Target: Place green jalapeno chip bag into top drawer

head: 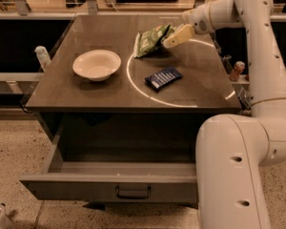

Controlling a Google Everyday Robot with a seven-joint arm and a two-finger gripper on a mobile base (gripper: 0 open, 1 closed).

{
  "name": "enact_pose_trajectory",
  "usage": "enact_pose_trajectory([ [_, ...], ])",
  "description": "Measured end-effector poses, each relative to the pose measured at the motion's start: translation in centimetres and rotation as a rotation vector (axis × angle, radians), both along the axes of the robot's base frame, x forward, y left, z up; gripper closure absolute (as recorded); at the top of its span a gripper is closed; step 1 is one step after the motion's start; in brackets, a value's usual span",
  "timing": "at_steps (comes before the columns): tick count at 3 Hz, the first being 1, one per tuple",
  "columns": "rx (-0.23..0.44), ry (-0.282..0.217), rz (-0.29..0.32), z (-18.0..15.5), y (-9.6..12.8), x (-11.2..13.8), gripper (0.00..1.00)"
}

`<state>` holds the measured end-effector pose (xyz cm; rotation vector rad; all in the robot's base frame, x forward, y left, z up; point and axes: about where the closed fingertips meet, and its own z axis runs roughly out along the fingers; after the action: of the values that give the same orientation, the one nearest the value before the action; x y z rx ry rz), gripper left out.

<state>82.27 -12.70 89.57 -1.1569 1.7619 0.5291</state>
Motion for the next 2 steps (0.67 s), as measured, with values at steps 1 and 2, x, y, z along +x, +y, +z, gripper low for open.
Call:
enact_pose_trajectory([
  [1, -0.015, 0.051, 0.056, -2.22, 2.31, -0.3, 0.19],
  [2, -0.016, 0.053, 0.058, -2.3, 2.37, -0.33, 0.42],
])
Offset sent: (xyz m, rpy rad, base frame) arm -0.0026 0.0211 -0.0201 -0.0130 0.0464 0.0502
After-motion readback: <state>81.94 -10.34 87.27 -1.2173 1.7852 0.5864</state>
